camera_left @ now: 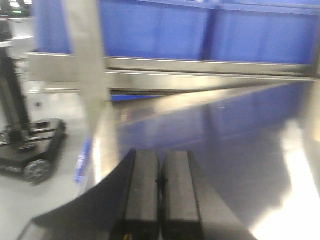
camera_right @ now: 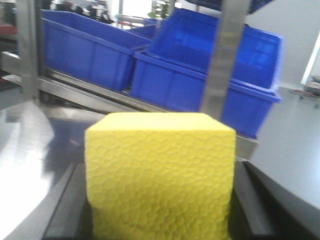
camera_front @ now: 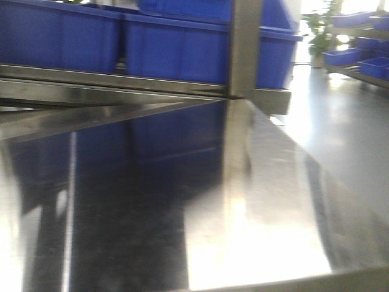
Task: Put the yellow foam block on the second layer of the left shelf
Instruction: 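Drive the base to the blue bin shelf holding the cube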
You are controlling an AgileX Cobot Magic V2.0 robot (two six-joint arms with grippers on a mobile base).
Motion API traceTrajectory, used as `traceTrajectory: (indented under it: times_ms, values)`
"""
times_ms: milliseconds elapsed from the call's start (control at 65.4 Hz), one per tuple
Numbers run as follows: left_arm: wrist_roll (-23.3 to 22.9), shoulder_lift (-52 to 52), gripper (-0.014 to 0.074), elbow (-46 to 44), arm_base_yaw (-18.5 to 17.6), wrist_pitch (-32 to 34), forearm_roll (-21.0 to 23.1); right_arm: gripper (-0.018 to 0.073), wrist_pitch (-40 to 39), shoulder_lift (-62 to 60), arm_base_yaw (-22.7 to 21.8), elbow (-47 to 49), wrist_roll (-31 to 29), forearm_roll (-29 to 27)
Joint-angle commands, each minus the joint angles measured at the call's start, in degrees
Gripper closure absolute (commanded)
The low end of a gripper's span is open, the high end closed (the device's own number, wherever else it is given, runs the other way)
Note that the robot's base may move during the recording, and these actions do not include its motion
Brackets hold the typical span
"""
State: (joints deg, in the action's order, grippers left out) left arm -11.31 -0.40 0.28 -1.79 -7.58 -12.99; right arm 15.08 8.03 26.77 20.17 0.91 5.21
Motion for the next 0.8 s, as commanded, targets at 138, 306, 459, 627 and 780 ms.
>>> traceTrajectory:
  times_ms: [138, 306, 459, 627, 780]
  values:
    - [-0.2, -0.8, 0.046, 1.5, 0.0, 4.9, 0.2, 0.0455, -5.4, 0.5, -0.3, 1.6, -0.2, 0.7]
    - [-0.2, -0.8, 0.046, 1.5, 0.0, 4.9, 0.2, 0.0455, -5.4, 0.5, -0.3, 1.6, -0.2, 0.7]
    - [-0.2, -0.8, 0.046, 1.5, 0.0, 4.9, 0.2, 0.0455, -5.4, 0.5, -0.3, 1.6, -0.2, 0.7]
    - [-0.2, -0.8, 0.046, 1.5, 0.0, 4.9, 0.2, 0.0455, -5.4, 0.5, -0.3, 1.6, -0.2, 0.7]
    - [-0.2, -0.8, 0.046, 1.5, 0.0, 4.9, 0.2, 0.0455, -5.4, 0.5, -0.3, 1.6, -0.2, 0.7]
